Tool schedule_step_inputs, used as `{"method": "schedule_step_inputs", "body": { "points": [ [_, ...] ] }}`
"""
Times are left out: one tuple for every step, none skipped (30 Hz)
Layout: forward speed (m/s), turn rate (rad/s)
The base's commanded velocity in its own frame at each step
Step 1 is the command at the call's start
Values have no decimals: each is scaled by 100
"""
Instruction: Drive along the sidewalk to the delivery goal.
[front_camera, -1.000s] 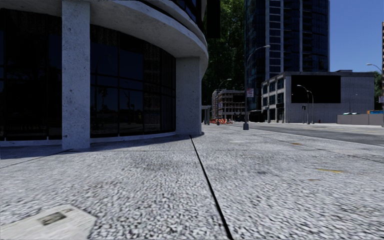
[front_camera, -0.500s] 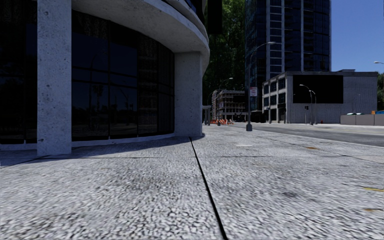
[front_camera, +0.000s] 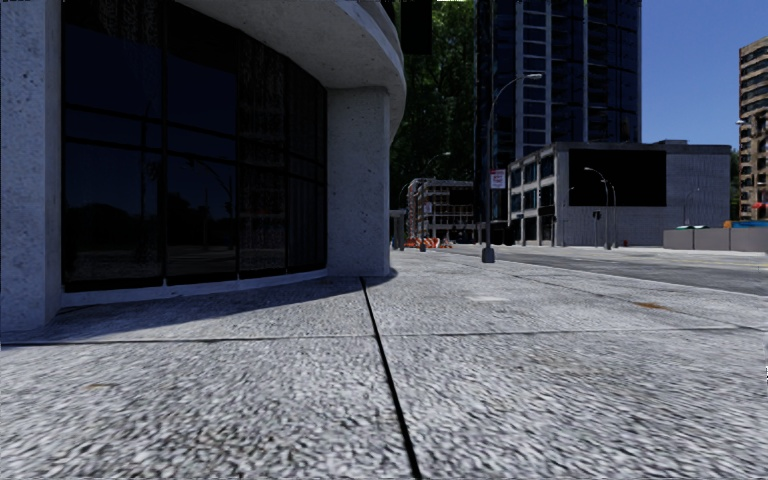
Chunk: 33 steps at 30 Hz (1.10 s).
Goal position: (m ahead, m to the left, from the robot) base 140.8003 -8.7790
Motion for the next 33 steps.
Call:
{"method": "schedule_step_inputs", "body": {
  "points": [
    [200, 0],
    [200, 0],
    [200, 0],
    [200, 0],
    [200, 0],
    [200, 0],
    [200, 0],
    [200, 0],
    [200, 0],
    [200, 0],
    [200, 0],
    [200, 0],
    [200, 0],
    [200, 0],
    [200, 0],
    [200, 0],
    [200, 0],
    [200, 0],
    [200, 0],
    [200, 0],
    [200, 0],
    [200, 0],
    [200, 0],
    [200, 0],
    [200, 0],
    [200, 0],
    [200, 0],
    [200, 0],
    [200, 0],
    [200, 0],
    [200, 0],
    [200, 0],
    [200, 0]
  ]
}}
